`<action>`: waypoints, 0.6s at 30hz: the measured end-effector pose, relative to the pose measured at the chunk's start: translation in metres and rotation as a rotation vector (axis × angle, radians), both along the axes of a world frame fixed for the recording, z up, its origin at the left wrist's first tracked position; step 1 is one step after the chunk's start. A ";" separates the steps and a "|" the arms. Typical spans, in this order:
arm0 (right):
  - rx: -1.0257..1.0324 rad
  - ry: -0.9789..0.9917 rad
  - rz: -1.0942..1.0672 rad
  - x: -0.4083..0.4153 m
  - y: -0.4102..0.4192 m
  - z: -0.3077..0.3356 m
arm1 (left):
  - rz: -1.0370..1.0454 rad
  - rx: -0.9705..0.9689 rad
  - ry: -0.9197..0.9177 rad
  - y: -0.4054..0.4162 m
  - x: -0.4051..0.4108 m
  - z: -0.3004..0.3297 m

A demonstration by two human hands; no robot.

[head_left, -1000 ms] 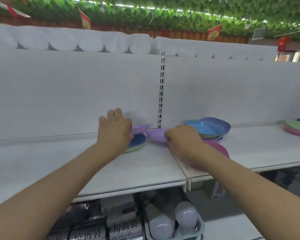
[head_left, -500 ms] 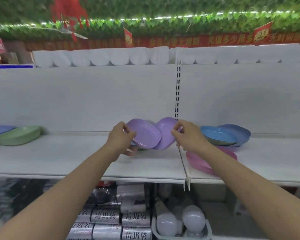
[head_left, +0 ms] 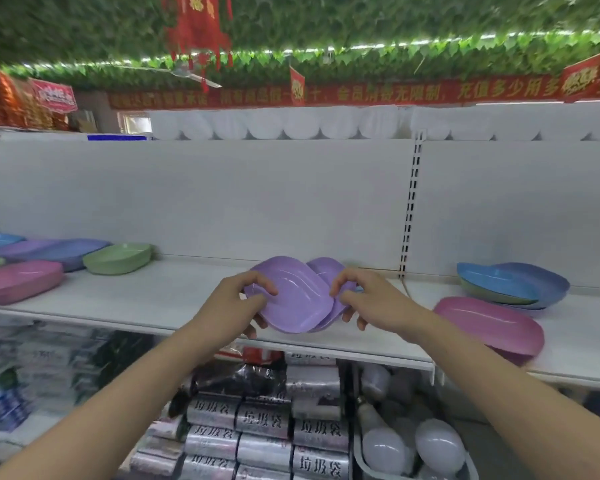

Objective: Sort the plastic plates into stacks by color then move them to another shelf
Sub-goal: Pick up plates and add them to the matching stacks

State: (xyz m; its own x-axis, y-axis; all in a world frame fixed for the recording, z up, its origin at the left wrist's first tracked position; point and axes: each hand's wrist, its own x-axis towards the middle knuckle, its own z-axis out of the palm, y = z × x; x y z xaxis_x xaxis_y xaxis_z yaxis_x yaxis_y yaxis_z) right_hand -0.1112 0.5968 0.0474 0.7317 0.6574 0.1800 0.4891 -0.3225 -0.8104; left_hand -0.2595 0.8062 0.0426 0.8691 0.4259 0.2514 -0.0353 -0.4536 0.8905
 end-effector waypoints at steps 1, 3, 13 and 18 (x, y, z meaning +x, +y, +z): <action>-0.010 -0.002 0.024 -0.008 0.015 -0.003 | 0.020 0.005 0.002 0.014 -0.013 -0.003; -0.019 -0.018 0.066 -0.026 0.048 -0.008 | 0.072 0.020 0.012 0.046 -0.044 -0.006; -0.039 -0.179 0.307 -0.181 0.288 -0.019 | 0.409 0.031 0.100 0.246 -0.282 -0.012; -0.014 -0.199 0.439 -0.269 0.411 -0.014 | 0.570 0.118 0.134 0.338 -0.399 -0.002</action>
State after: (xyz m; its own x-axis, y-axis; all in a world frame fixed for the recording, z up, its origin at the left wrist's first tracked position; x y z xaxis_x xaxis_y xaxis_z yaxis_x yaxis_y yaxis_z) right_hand -0.3803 1.0081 0.0339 0.3363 0.8999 0.2778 0.7270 -0.0605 -0.6840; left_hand -0.6589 1.1439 0.0411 0.5387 0.8106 0.2295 0.3518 -0.4640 0.8130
